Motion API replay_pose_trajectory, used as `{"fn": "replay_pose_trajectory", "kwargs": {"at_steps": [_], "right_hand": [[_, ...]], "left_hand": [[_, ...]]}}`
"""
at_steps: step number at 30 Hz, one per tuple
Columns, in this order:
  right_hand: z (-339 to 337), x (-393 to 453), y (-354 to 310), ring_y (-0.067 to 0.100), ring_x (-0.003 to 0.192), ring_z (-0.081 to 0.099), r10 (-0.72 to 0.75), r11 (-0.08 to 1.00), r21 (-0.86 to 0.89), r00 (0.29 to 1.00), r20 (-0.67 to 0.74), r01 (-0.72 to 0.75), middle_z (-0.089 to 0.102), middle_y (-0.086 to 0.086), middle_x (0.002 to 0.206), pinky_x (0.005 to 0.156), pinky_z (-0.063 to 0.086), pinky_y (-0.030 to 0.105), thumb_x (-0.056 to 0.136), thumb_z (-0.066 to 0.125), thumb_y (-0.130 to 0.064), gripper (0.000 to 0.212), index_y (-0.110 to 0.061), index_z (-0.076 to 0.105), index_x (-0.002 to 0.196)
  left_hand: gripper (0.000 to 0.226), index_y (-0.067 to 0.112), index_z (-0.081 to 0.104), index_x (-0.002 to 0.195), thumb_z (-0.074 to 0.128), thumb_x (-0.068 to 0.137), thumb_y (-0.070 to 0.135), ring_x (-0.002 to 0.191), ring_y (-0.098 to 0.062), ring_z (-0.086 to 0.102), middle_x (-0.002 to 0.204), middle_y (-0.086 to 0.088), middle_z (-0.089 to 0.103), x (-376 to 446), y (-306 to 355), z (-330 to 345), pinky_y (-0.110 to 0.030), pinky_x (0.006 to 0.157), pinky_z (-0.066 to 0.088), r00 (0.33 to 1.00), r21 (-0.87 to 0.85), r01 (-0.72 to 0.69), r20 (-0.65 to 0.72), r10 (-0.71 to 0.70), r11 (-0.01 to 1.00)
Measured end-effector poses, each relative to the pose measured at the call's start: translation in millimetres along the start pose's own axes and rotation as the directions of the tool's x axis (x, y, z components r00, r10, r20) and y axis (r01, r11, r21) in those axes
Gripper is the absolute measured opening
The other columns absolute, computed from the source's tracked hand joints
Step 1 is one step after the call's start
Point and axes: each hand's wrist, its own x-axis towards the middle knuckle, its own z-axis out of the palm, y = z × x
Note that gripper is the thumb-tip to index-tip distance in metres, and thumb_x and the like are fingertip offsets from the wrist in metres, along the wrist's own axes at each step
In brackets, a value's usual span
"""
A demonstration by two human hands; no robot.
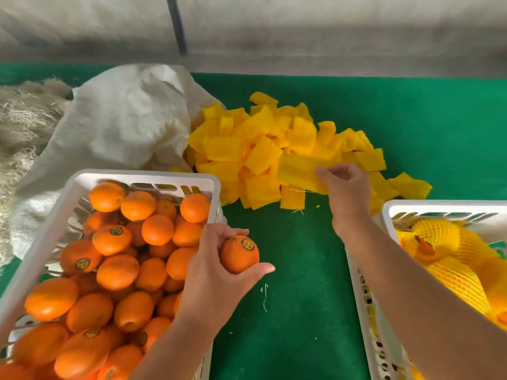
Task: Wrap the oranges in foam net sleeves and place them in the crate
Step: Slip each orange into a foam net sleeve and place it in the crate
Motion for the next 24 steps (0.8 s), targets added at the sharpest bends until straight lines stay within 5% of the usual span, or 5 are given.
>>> {"fn": "replay_pose_trajectory", "kwargs": {"at_steps": [7, 11, 16, 21, 24], "right_hand": [[-60, -137, -6, 0.019, 0.099, 0.075, 0.135, 0.983, 0.098, 0.968, 0.210, -0.159, 0.077, -0.001, 0.103, 0.089, 0.059, 0.041, 0.079, 0.092, -0.031, 0.039, -0.028, 0.066, 0.109], [-78, -196, -26, 0.015, 0.099, 0.078, 0.114, 0.985, 0.085, 0.943, 0.313, -0.147, 0.081, -0.005, 0.105, 0.093, 0.057, 0.037, 0.072, 0.089, -0.038, 0.051, -0.028, 0.069, 0.118], [-88, -242, -40, 0.019, 0.097, 0.078, 0.099, 0.987, 0.089, 0.951, 0.291, -0.130, 0.081, 0.000, 0.102, 0.089, 0.060, 0.034, 0.067, 0.089, -0.040, 0.050, -0.022, 0.073, 0.111], [-96, -272, -43, 0.026, 0.099, 0.078, 0.151, 0.964, 0.180, 0.962, 0.227, -0.194, 0.081, 0.006, 0.103, 0.089, 0.063, 0.039, 0.063, 0.090, -0.037, 0.051, -0.016, 0.076, 0.108], [-102, -284, -46, 0.034, 0.107, 0.076, 0.205, 0.883, 0.336, 0.913, 0.354, -0.328, 0.078, 0.017, 0.114, 0.087, 0.064, 0.036, 0.072, 0.087, -0.021, 0.053, -0.003, 0.071, 0.119]], "left_hand": [[0.067, 0.044, 0.049, 0.118, 0.089, 0.067, 0.058, 0.109, 0.004, 0.065, 0.122, 0.028, 0.066, -36, 16, -25, -0.012, 0.074, 0.057, 0.998, -0.101, 0.010, 0.065, -0.003, 0.995], [0.063, 0.050, 0.050, 0.133, 0.087, 0.083, 0.041, 0.109, -0.007, 0.071, 0.127, 0.024, 0.068, -60, 17, -53, -0.025, 0.074, 0.064, 0.969, -0.337, 0.176, 0.223, -0.103, 0.925], [0.049, 0.056, 0.066, 0.123, 0.080, 0.081, 0.034, 0.106, -0.005, 0.071, 0.120, 0.027, 0.069, -87, 18, -78, -0.026, 0.070, 0.064, 0.915, -0.409, 0.194, 0.402, -0.015, 0.892], [0.036, 0.040, 0.074, 0.115, 0.083, 0.082, 0.051, 0.099, -0.014, 0.075, 0.113, 0.017, 0.071, -107, 20, -86, -0.031, 0.065, 0.063, 0.938, -0.454, 0.227, 0.338, -0.069, 0.861], [0.028, 0.032, 0.079, 0.104, 0.089, 0.080, 0.042, 0.094, -0.019, 0.077, 0.107, 0.010, 0.074, -118, 24, -89, -0.037, 0.065, 0.063, 0.931, -0.496, 0.303, 0.338, -0.140, 0.814]]}}
